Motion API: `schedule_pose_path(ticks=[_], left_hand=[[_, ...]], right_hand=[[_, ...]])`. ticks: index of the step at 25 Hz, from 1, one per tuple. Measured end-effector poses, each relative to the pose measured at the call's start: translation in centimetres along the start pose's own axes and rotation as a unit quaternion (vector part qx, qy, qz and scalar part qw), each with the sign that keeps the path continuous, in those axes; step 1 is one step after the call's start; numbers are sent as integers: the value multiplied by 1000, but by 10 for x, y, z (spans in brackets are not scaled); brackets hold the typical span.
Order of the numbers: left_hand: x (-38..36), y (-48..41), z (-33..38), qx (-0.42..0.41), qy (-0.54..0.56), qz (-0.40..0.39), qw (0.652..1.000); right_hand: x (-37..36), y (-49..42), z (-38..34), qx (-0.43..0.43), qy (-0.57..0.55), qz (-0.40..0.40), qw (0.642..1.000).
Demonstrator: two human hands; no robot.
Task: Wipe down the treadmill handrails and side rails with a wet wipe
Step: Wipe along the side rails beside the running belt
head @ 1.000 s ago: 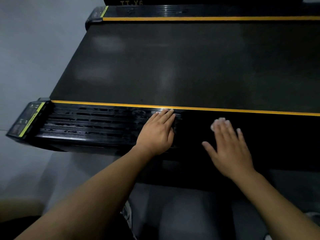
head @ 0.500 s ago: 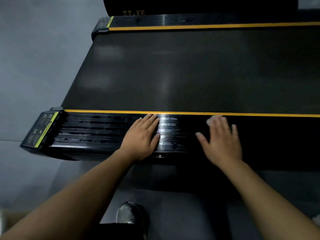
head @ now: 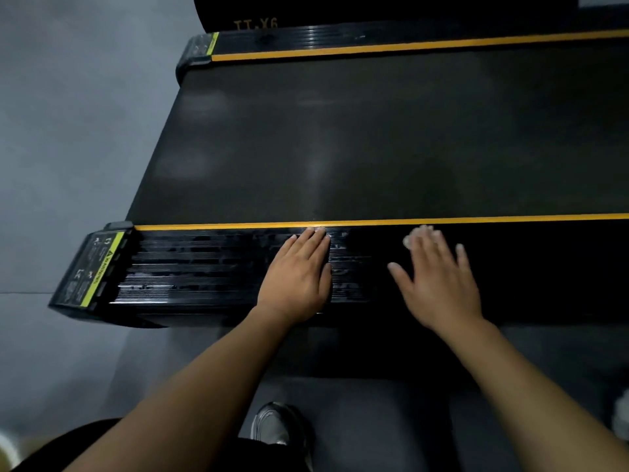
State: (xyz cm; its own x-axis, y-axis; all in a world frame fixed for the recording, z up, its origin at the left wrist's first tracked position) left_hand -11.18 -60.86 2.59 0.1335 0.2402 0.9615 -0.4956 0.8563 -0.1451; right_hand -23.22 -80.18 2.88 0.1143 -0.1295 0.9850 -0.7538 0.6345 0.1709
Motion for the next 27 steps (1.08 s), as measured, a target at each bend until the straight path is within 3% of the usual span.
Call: schedule_pose_path(ticks=[2,3,6,8,11,13,15,19,24,27], left_hand=[[-1,-1,-1,2,-6,1,1000],[-2,-1,-1,3,-8,2,1000],[-2,-2,-1,3,-8,6,1000],[-2,-1,-1,2,-6,10,1000],[-2,1,0,0,-14,7,1000],[-1,0,1,0,-15,9,1000],[-1,1,1,2,-16,10,1000],[-2,-1,0,1,-13,12,1000],[-1,0,2,-1,-15,14,1000],[-2,0,1,-1,-17,16,1000]], right_hand=[[2,1,11,-53,-9,-25,998],[2,1,-6,-39,-21,-21,999],[-12,16,-85,103,0,-12,995],[-17,22,-92,144,15,-9,989],[-12,24,-21,35,-18,47,998],[-16,27,10,-30,-15,40,999],[-19,33,-15,-10,-32,46,998],[-33,46,-85,137,2,60,989],[-24,54,-4,21,-15,109,994],[-31,63,-48,55,-44,104,992]])
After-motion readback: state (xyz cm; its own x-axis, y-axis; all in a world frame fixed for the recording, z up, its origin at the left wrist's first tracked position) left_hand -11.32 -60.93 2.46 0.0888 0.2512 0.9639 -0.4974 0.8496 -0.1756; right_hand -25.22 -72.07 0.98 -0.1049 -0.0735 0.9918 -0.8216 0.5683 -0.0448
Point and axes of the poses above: each hand's wrist, its own y-axis away from the middle knuckle, its own x-axis out of the back of the hand, z = x × y, the point moved 7 cm from there along -y, towards the middle knuckle, and after that the axes turned 11 degrees about -x, right-handed, at the moved point
